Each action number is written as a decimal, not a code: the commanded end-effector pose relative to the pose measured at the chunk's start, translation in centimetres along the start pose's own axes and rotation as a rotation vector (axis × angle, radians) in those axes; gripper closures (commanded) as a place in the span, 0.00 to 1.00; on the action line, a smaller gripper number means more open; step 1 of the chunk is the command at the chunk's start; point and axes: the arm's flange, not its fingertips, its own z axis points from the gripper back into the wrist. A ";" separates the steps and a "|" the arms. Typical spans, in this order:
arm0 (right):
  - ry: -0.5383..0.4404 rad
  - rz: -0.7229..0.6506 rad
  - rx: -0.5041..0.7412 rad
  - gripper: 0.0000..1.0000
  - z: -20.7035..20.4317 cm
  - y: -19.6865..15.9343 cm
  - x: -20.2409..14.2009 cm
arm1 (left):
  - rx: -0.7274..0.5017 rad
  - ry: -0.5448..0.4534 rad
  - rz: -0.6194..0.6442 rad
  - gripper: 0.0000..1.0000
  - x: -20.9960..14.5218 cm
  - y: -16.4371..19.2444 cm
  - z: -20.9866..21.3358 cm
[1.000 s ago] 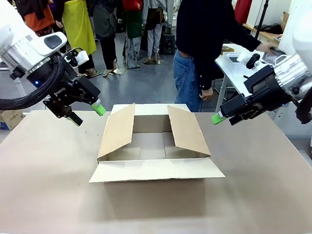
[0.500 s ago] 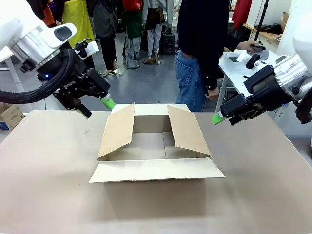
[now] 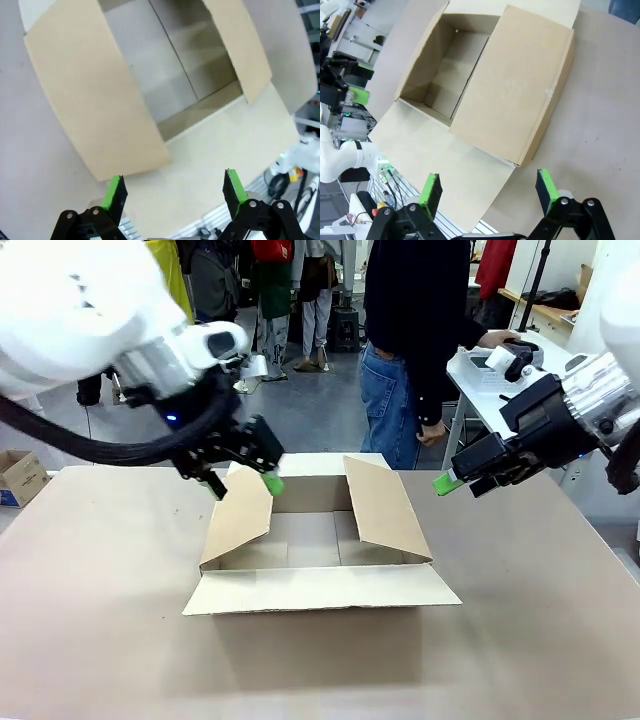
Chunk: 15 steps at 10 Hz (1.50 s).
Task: Pack the gift set into the box.
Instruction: Place both hands on the side flaps of the Package Box and spread them outward.
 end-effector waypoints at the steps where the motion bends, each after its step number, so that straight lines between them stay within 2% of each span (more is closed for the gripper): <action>1: -0.003 -0.004 0.007 0.00 0.0 0.1 0.1 | 0.168 -0.107 0.129 0.00 4.6 -3.3 -1.9; 2: -0.003 -0.004 0.007 0.00 0.0 0.1 0.1 | 0.229 -0.122 0.256 0.00 6.5 -2.7 -2.5; 3: -0.003 -0.004 0.007 0.00 0.0 0.1 0.1 | 0.064 -0.047 0.031 0.00 1.4 -2.3 -1.2; 4: -0.003 -0.004 0.007 0.00 0.0 0.1 0.1 | 0.064 -0.047 0.031 0.00 1.4 -2.3 -1.2; 5: -0.003 -0.004 0.007 0.00 0.0 0.1 0.1 | 0.124 -0.099 0.112 0.00 4.0 -3.2 -2.6; 6: -0.003 -0.004 0.007 0.00 0.0 0.1 0.1 | 0.461 -0.339 0.472 0.00 5.0 -2.9 -3.7; 7: -0.003 -0.004 0.007 0.00 0.0 0.1 0.1 | 0.541 -0.270 0.476 0.00 6.0 -2.8 -4.9; 8: -0.003 -0.004 0.007 0.00 0.0 0.1 0.1 | 0.565 -0.263 0.497 0.00 6.8 -2.7 -5.6; 9: -0.003 -0.004 0.007 0.00 0.0 0.1 0.1 | 0.576 -0.296 0.544 0.00 7.5 -2.6 -6.0; 10: -0.003 -0.004 0.007 0.00 0.0 0.1 0.1 | 0.564 -0.249 0.523 0.00 8.2 -2.4 -6.6; 13: -0.003 -0.004 0.007 0.00 0.0 0.1 0.1 | 0.521 -0.228 0.533 0.00 10.0 -1.7 -7.7; 15: -0.003 -0.004 0.007 0.00 0.0 0.1 0.1 | 0.553 -0.185 0.528 0.00 10.9 -1.1 -8.8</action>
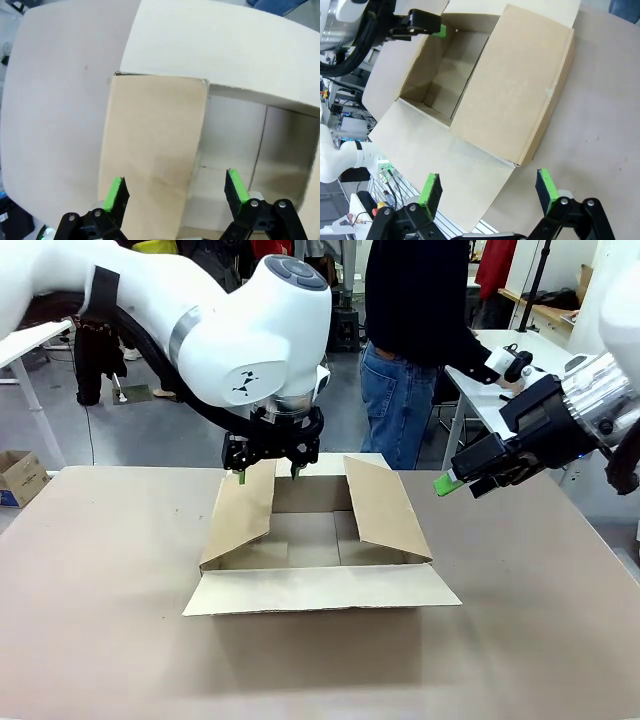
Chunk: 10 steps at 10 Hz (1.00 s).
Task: Pack the gift set into the box.
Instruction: Place both hands on the side flaps of the Package Box and spread them outward.
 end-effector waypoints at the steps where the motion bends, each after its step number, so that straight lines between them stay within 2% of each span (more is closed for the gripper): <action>1: -0.004 -0.004 0.007 0.00 0.0 0.1 0.1 | 0.071 0.009 -0.003 0.00 0.8 -0.4 -1.1; 5: -0.004 -0.004 0.007 0.00 0.0 0.1 0.1 | 0.133 -0.027 -0.021 0.00 0.1 -0.8 -2.1; 7: -0.004 -0.004 0.007 0.00 0.0 0.1 0.1 | 0.173 -0.002 -0.051 0.00 0.1 -0.6 -2.7; 10: -0.004 -0.004 0.007 0.00 0.0 0.1 0.1 | 0.091 0.051 -0.114 0.00 0.2 1.5 -1.5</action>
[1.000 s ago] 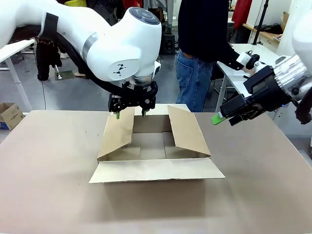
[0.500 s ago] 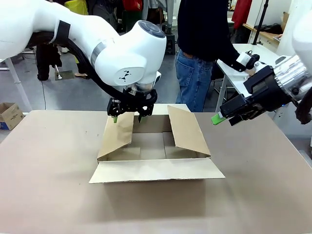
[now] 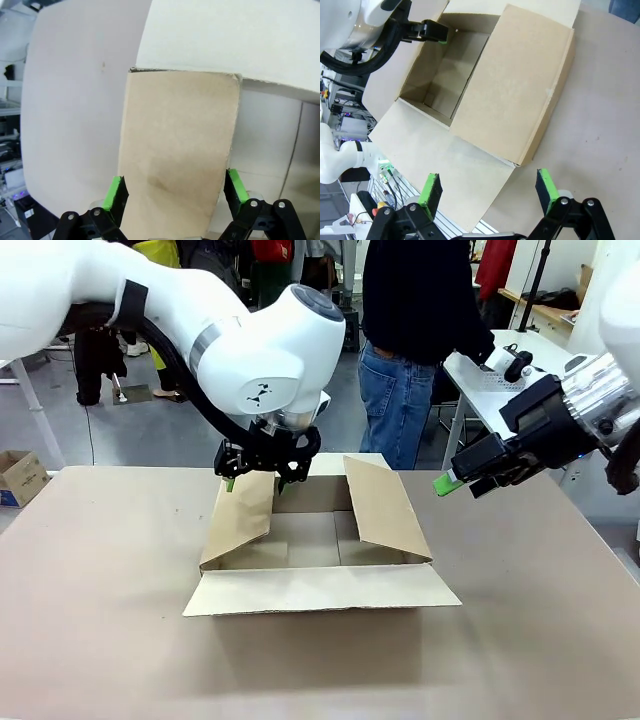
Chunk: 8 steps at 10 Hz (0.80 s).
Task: Pack the gift set into the box.
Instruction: Place both hands on the side flaps of the Package Box and spread them outward.
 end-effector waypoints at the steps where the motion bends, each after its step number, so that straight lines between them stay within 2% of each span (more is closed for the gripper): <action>1: -0.005 -0.004 0.007 0.00 0.0 0.1 0.1 | -0.048 0.011 -0.036 0.00 -0.1 2.9 1.2; 3: -0.005 -0.004 0.007 0.00 0.0 0.1 0.1 | -0.046 0.028 -0.090 0.00 -0.9 6.0 1.8; 5: -0.005 -0.004 0.007 0.00 0.0 0.1 0.1 | -0.044 0.012 -0.075 0.00 -0.9 8.6 2.0; 8: -0.005 -0.004 0.007 0.00 0.0 0.1 0.1 | -0.111 0.001 -0.033 0.00 -0.1 13.0 2.5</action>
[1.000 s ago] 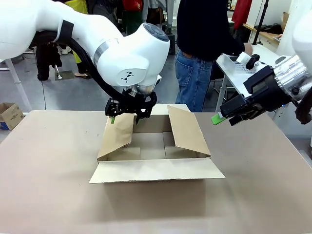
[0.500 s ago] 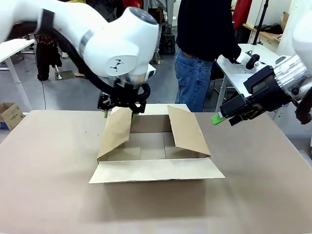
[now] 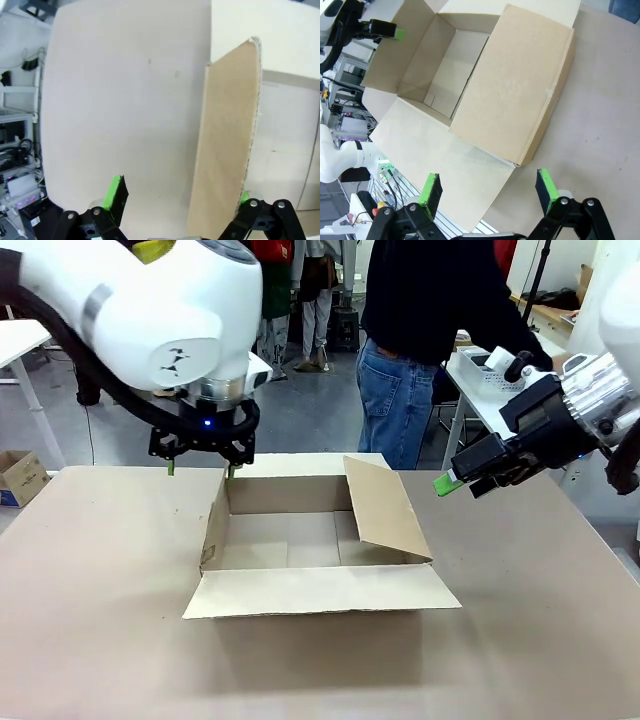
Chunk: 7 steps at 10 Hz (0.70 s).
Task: Pack the gift set into the box.
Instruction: Place both hands on the side flaps of the Package Box and spread them outward.
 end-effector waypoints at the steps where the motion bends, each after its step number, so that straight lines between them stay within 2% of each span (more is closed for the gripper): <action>1: -0.005 -0.004 0.007 0.00 0.0 0.1 0.1 | -0.074 -0.001 0.026 0.00 -0.1 3.6 0.1; 3: -0.005 -0.004 0.007 0.00 0.0 0.1 0.1 | -0.167 0.042 0.022 0.00 0.9 6.4 -0.4; 7: -0.005 -0.004 0.007 0.00 0.0 0.1 0.1 | -0.370 0.140 0.027 0.00 2.6 12.0 -4.0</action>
